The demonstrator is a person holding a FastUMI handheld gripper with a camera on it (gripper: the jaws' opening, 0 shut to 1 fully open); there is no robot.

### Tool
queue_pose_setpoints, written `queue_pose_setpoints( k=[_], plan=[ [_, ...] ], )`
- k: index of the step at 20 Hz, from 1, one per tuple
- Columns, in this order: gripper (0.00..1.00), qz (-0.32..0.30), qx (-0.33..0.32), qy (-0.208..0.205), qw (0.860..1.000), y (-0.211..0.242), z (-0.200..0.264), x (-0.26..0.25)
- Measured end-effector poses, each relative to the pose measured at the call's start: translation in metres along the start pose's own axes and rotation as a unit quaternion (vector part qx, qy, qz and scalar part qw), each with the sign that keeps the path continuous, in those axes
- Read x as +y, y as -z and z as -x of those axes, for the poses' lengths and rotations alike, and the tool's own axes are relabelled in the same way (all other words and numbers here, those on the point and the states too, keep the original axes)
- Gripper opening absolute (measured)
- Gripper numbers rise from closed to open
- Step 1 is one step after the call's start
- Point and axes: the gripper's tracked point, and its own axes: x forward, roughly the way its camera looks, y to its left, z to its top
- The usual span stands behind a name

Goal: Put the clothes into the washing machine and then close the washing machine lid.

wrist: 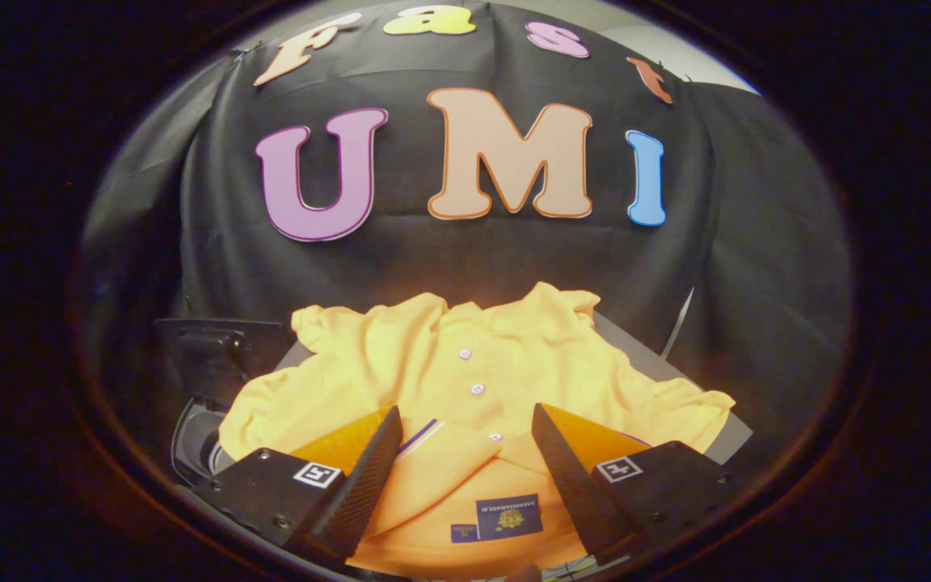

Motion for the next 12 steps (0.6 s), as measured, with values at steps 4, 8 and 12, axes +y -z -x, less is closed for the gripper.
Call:
queue_pose_setpoints(
  k=[4,8,12],
  plan=[
    [0.95,-0.007,0.024,-0.005,1.000,0.002,-0.011,0.007],
    [0.73,0.000,0.040,-0.018,0.999,0.006,-0.011,0.015],
    [0.32,-0.001,0.037,0.003,0.999,0.001,-0.011,0.017]
  ],
)
